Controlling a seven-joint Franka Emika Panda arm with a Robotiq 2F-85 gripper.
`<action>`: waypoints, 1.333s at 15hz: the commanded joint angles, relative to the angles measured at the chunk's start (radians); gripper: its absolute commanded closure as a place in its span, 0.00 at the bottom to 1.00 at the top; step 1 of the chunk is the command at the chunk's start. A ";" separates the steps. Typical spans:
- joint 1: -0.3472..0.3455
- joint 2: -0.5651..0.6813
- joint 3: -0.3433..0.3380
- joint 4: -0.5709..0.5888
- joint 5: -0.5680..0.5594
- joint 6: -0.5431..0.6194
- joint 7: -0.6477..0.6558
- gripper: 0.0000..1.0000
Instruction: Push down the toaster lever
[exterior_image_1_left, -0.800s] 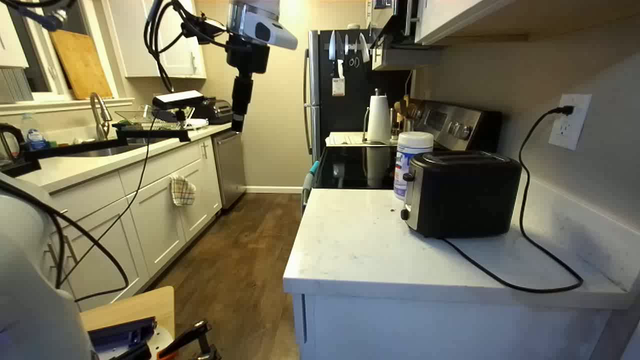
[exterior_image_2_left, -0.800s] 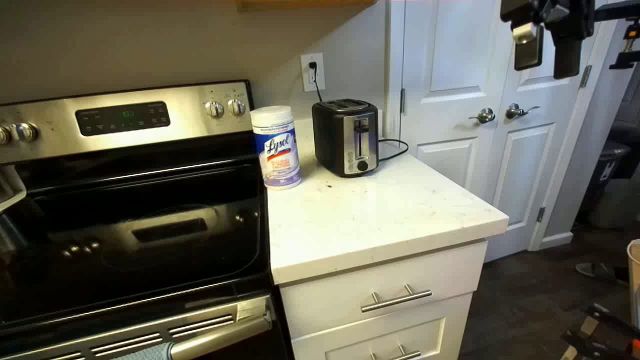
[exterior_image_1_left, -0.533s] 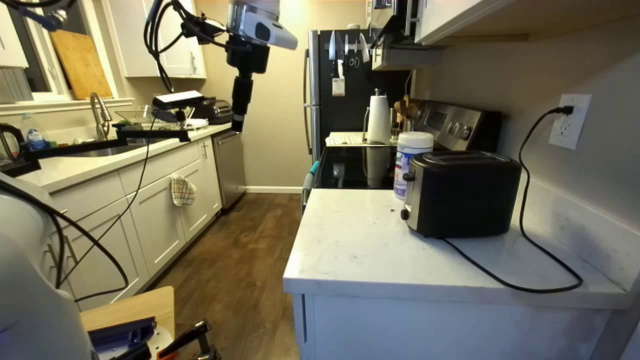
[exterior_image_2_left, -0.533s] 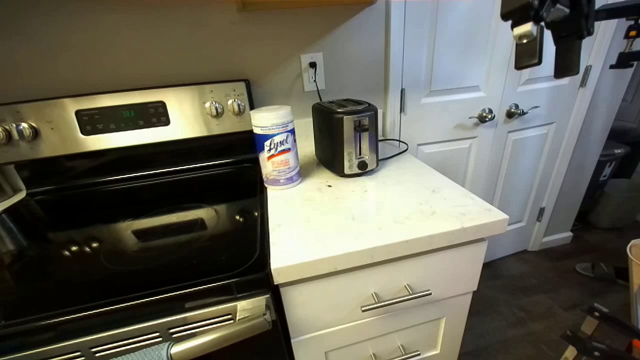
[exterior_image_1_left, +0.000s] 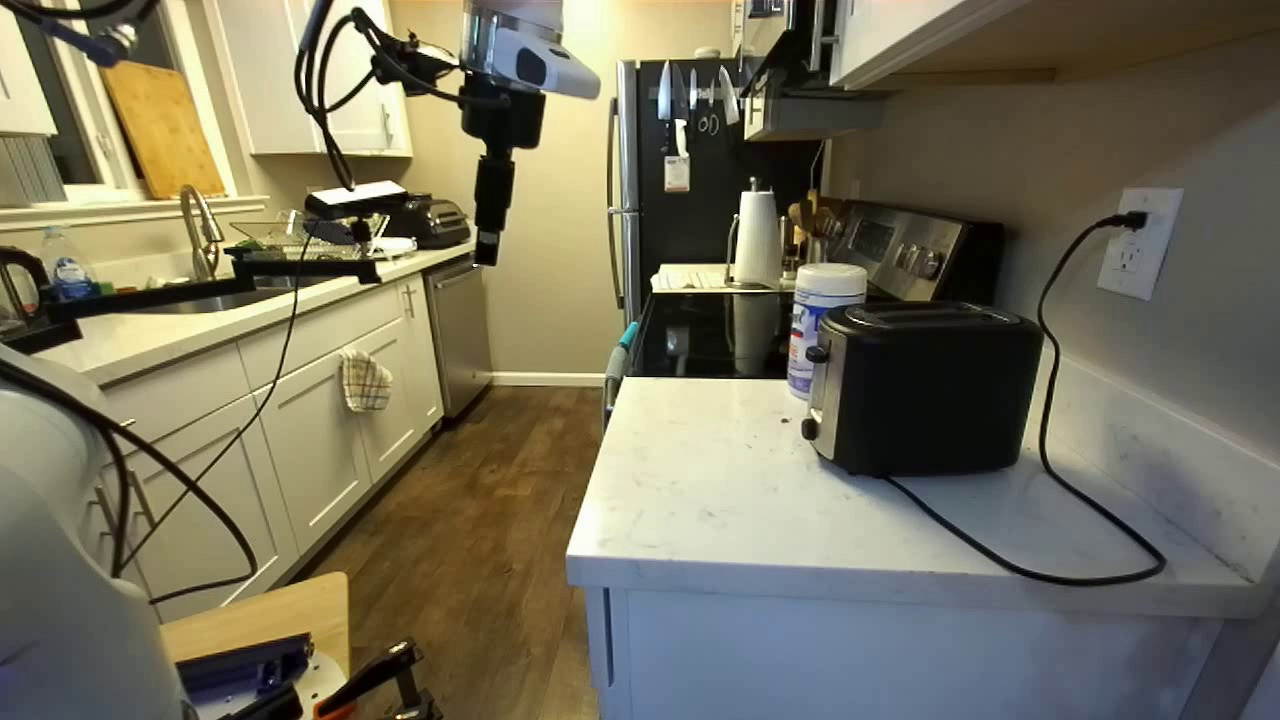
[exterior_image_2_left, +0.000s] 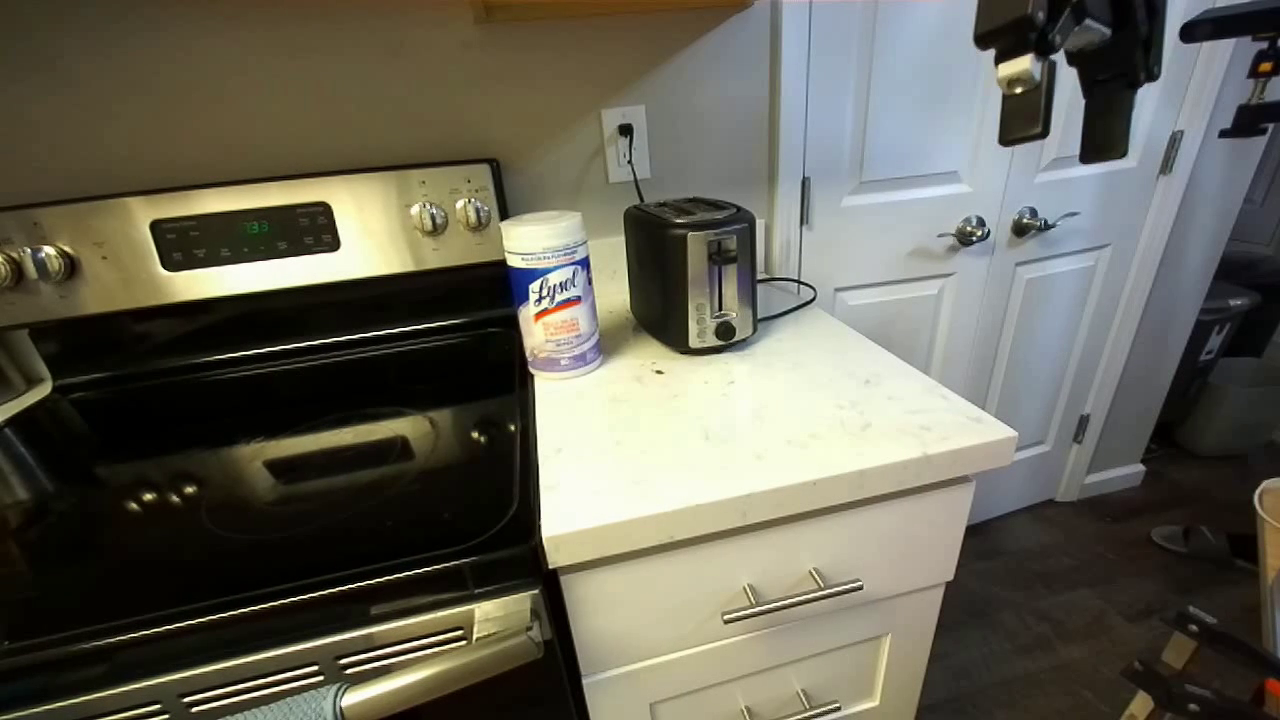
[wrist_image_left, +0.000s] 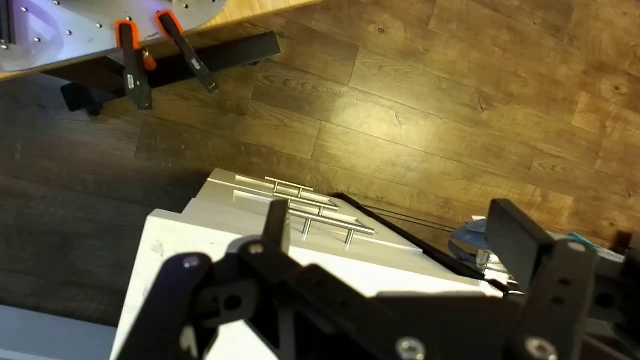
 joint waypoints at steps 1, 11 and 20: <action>-0.019 0.054 0.022 -0.032 0.006 0.125 -0.014 0.00; -0.025 0.333 -0.025 0.027 0.017 0.460 0.002 0.00; -0.010 0.557 -0.050 0.256 0.021 0.593 0.026 0.00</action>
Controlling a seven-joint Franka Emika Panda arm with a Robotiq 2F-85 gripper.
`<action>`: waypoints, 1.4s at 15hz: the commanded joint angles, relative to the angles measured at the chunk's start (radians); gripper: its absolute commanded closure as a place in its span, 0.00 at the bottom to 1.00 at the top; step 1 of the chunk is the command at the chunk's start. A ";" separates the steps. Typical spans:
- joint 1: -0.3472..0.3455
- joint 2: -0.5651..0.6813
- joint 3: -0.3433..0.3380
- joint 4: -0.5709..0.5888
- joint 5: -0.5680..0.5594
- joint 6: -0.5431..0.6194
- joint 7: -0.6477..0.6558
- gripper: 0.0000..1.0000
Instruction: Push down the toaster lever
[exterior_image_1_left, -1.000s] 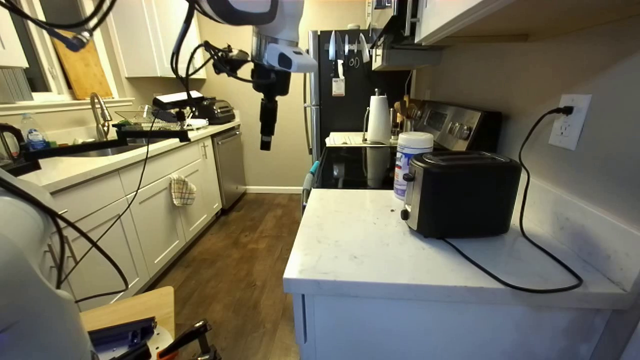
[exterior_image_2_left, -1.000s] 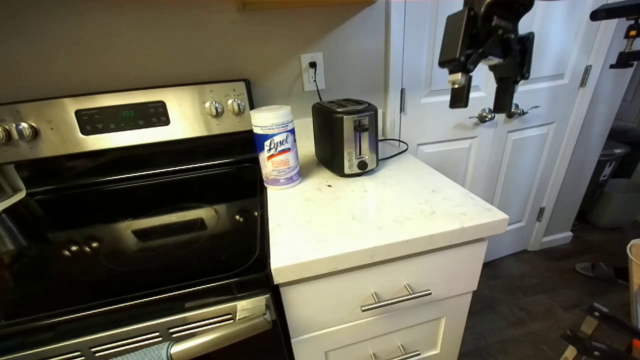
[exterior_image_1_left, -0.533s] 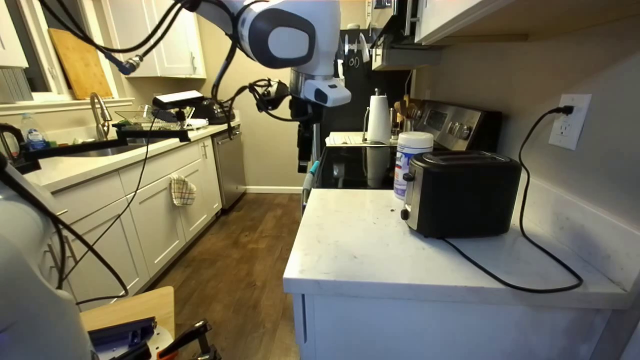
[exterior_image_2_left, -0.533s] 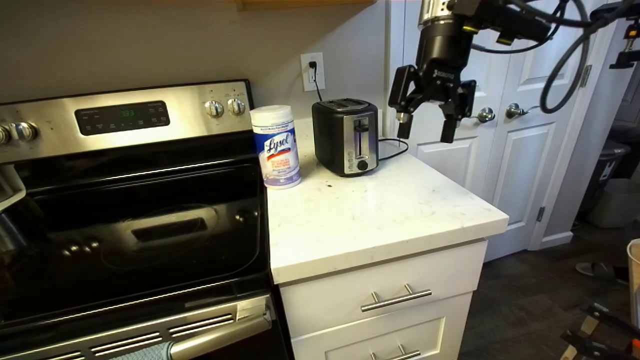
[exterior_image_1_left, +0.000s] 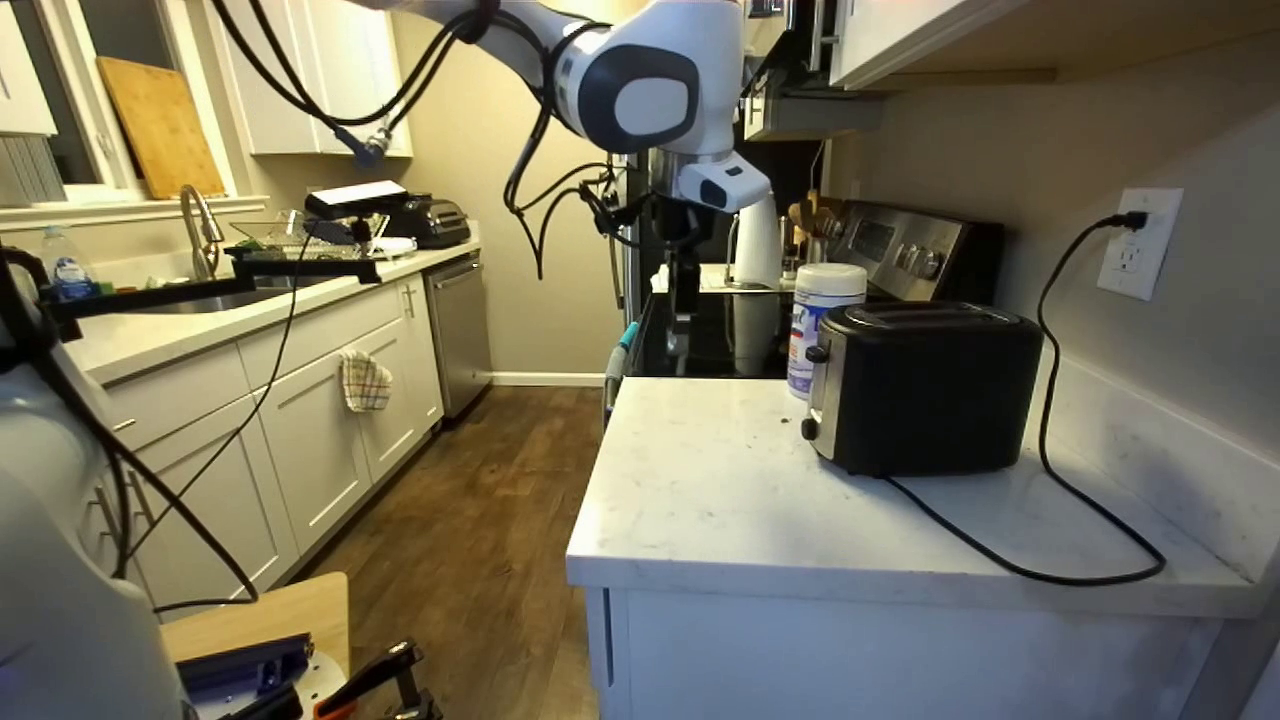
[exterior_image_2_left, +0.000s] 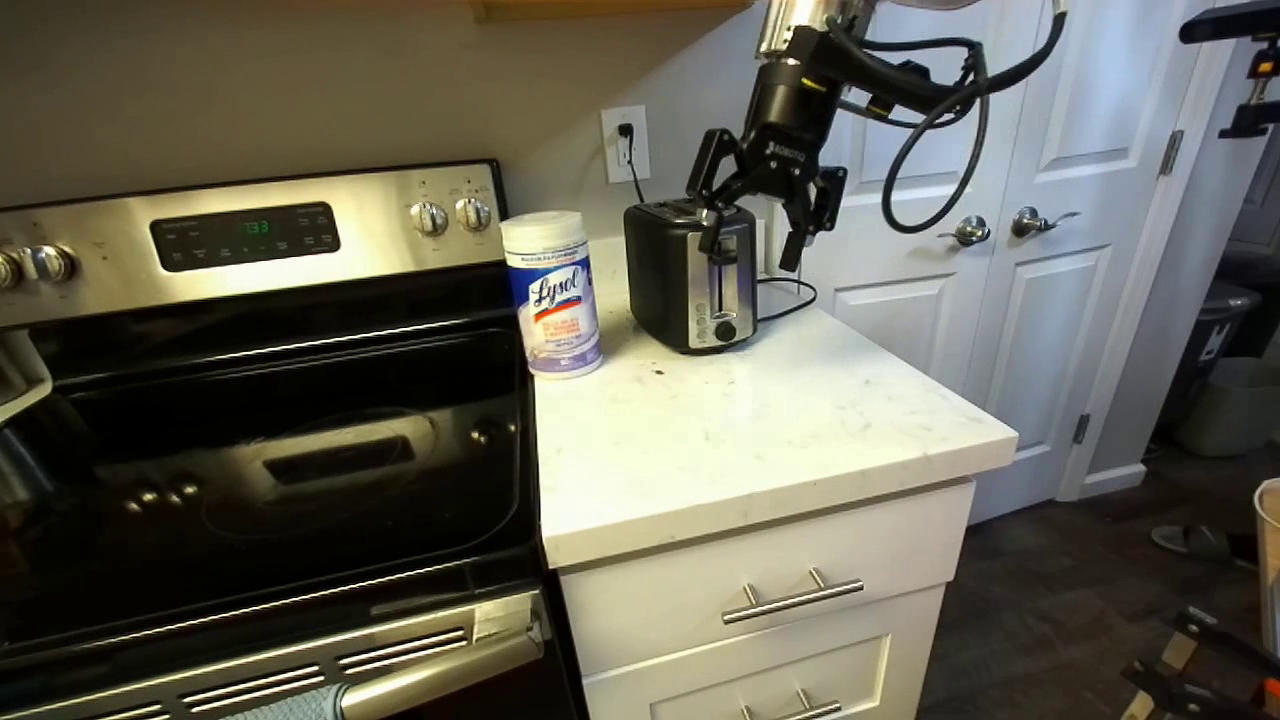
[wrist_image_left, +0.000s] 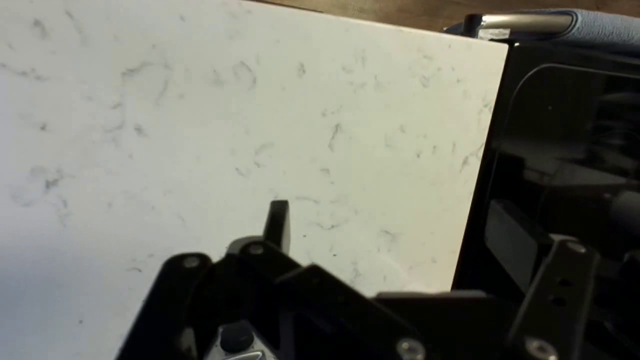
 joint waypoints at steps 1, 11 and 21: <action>0.011 0.094 -0.007 0.099 0.013 0.038 0.029 0.00; 0.024 0.191 -0.064 0.248 -0.118 0.015 0.229 0.72; 0.043 0.195 -0.098 0.262 -0.373 0.009 0.476 1.00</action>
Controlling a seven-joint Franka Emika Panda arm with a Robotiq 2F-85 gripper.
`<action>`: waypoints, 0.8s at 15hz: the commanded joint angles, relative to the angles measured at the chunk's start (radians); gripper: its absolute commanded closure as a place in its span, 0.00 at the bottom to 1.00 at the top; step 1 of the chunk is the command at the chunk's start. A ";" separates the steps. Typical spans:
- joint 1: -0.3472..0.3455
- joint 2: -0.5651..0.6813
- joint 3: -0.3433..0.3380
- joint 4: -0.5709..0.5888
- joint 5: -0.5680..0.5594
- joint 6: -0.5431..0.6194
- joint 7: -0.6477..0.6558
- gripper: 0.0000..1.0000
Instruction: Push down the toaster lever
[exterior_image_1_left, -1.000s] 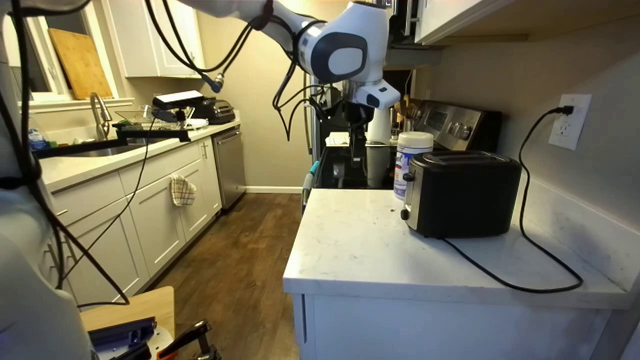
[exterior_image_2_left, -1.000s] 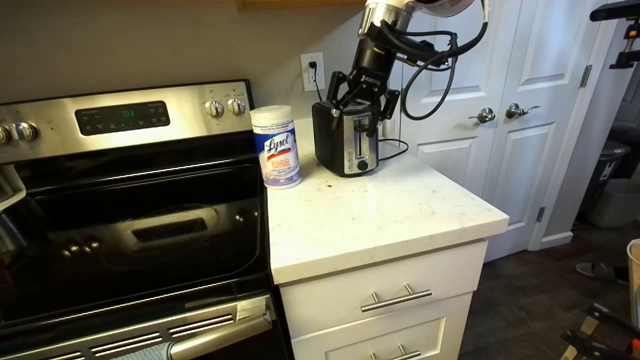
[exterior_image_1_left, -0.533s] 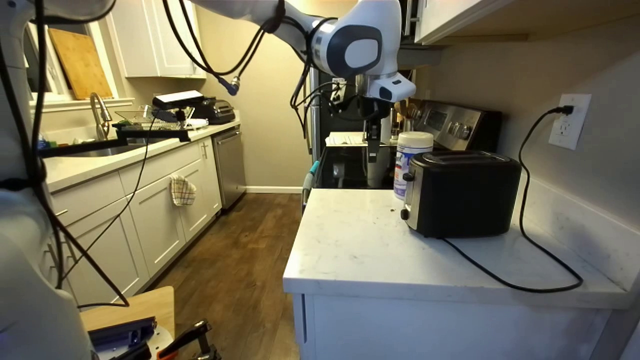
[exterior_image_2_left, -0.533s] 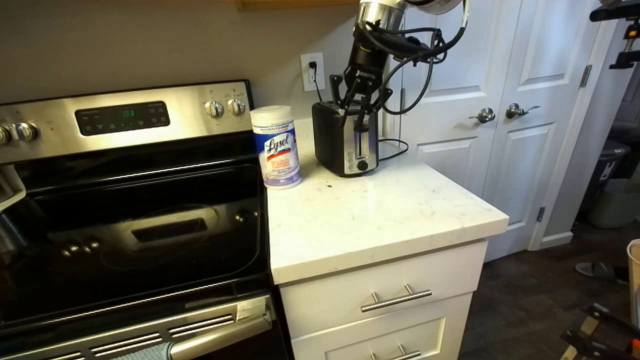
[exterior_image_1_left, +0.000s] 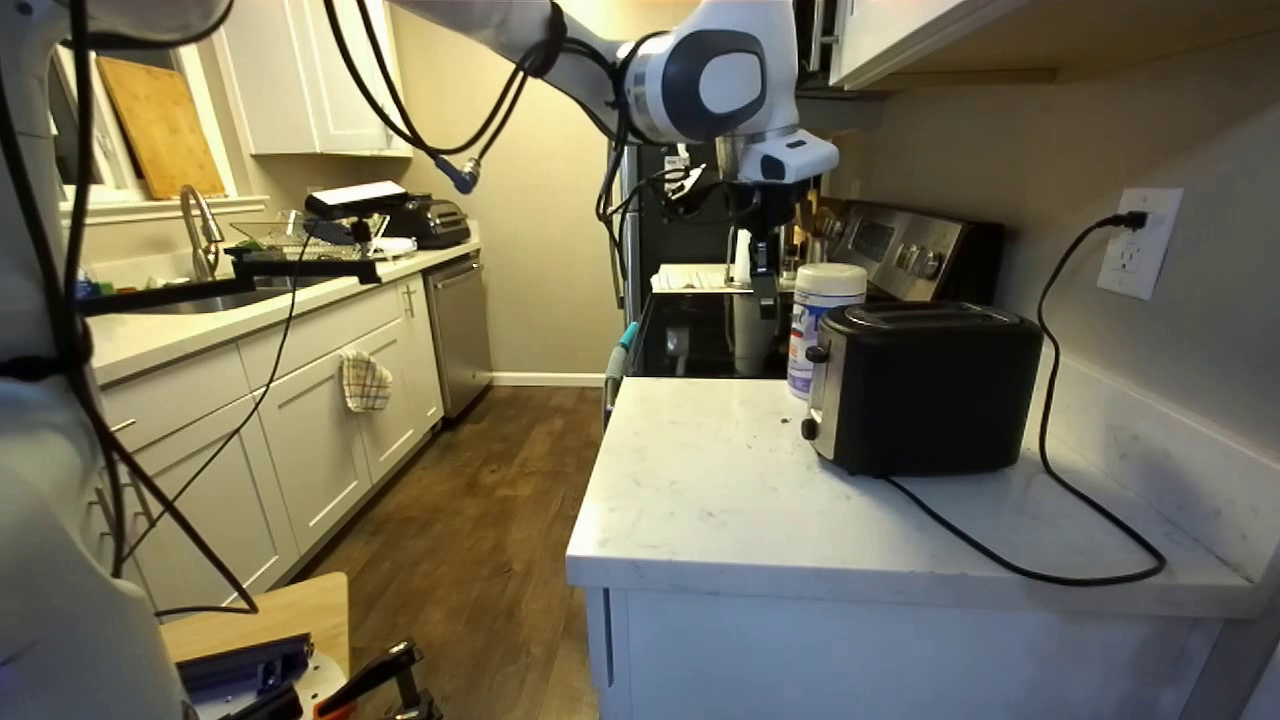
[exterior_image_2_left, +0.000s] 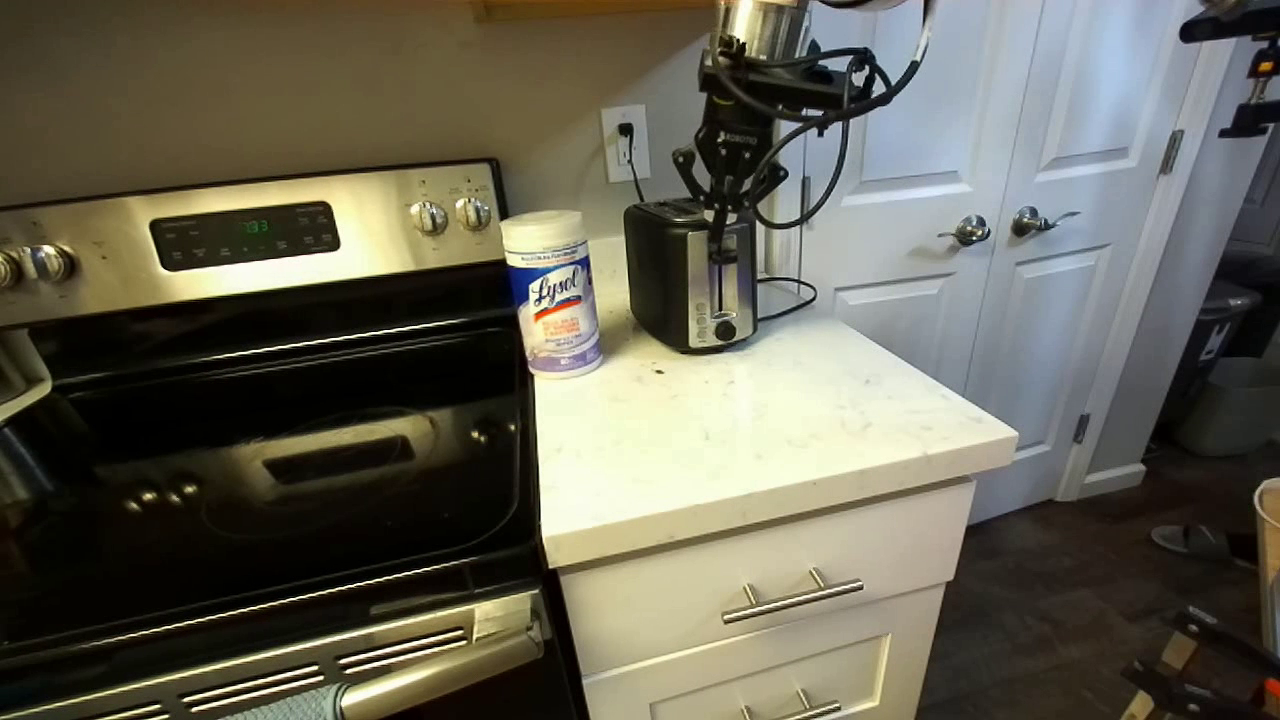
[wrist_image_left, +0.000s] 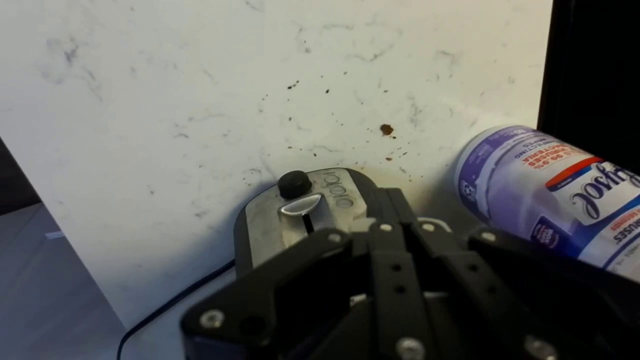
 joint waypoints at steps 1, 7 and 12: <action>0.012 0.008 -0.021 0.003 -0.083 -0.014 0.079 1.00; -0.001 0.025 -0.038 -0.011 -0.090 -0.005 0.071 1.00; 0.004 0.045 -0.045 -0.002 -0.107 0.007 0.060 1.00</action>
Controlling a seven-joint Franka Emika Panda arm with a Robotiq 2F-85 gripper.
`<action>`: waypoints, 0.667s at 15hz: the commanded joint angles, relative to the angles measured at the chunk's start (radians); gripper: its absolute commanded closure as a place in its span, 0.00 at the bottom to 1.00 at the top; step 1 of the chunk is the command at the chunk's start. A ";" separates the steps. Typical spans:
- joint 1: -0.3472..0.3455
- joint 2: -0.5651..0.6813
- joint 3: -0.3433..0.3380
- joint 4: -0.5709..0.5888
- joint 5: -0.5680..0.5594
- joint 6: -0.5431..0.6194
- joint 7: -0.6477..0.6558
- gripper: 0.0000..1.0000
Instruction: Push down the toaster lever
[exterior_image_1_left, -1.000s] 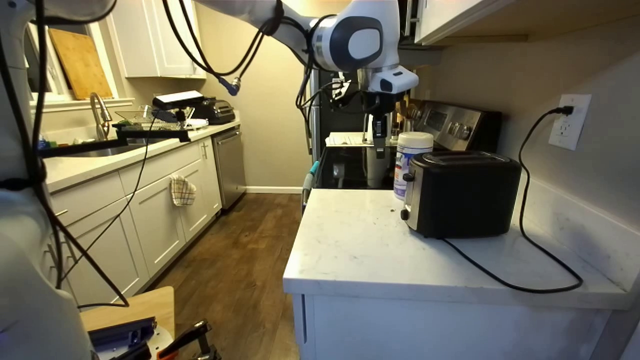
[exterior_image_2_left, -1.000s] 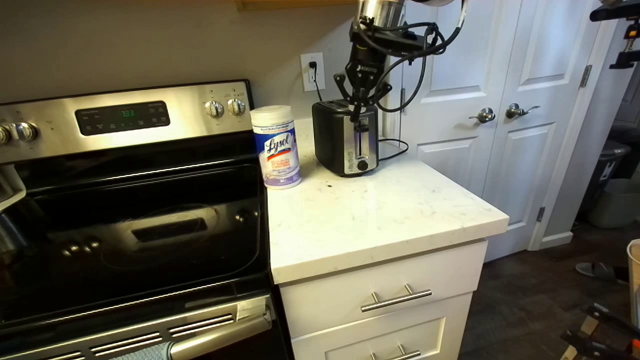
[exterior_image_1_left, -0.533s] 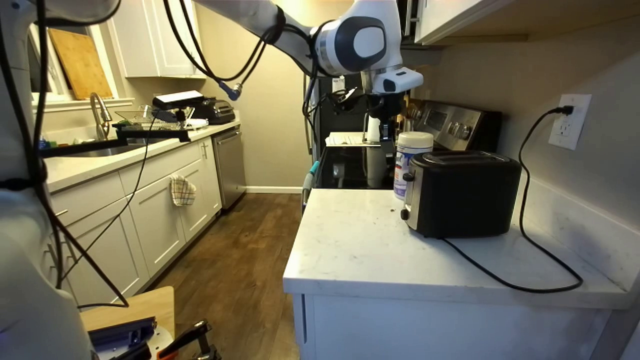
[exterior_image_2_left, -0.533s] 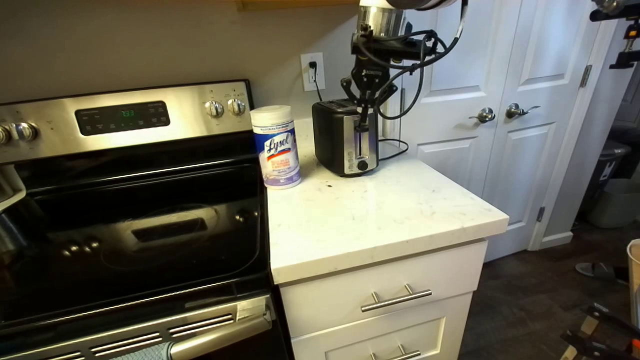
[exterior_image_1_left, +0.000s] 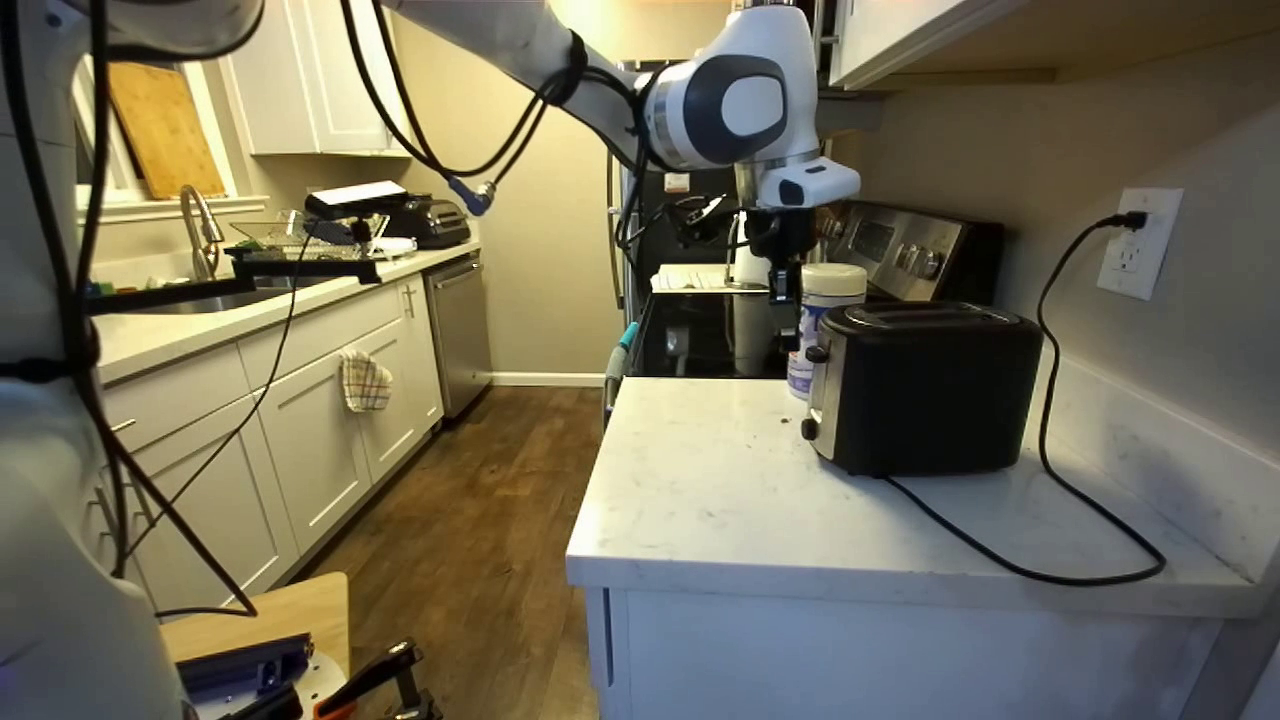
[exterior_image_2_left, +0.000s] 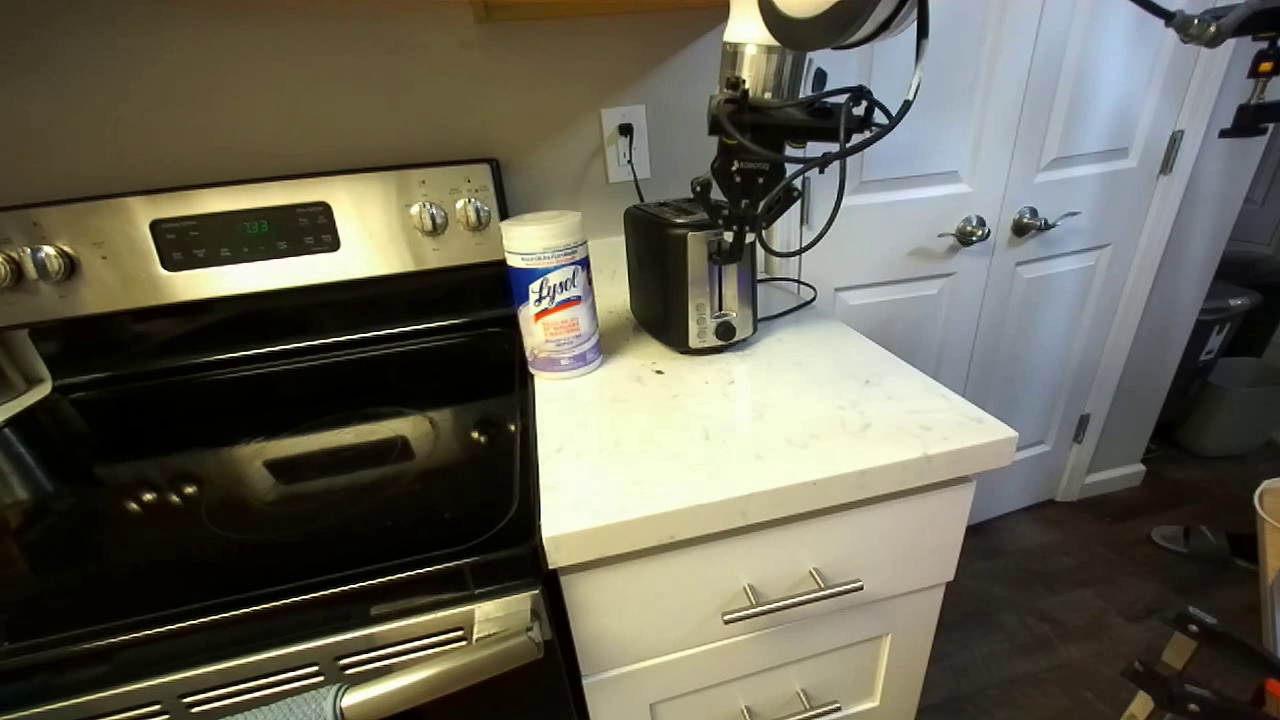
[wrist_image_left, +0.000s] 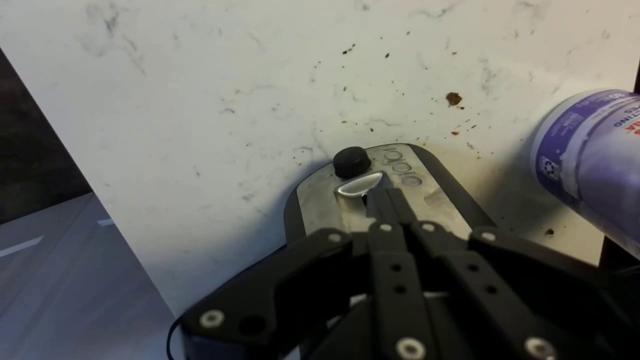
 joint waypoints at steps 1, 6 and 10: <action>0.006 0.003 -0.008 0.003 -0.041 0.009 0.011 1.00; -0.003 -0.001 -0.023 0.012 -0.085 0.004 0.004 1.00; -0.010 0.007 -0.032 0.010 -0.086 0.033 -0.004 1.00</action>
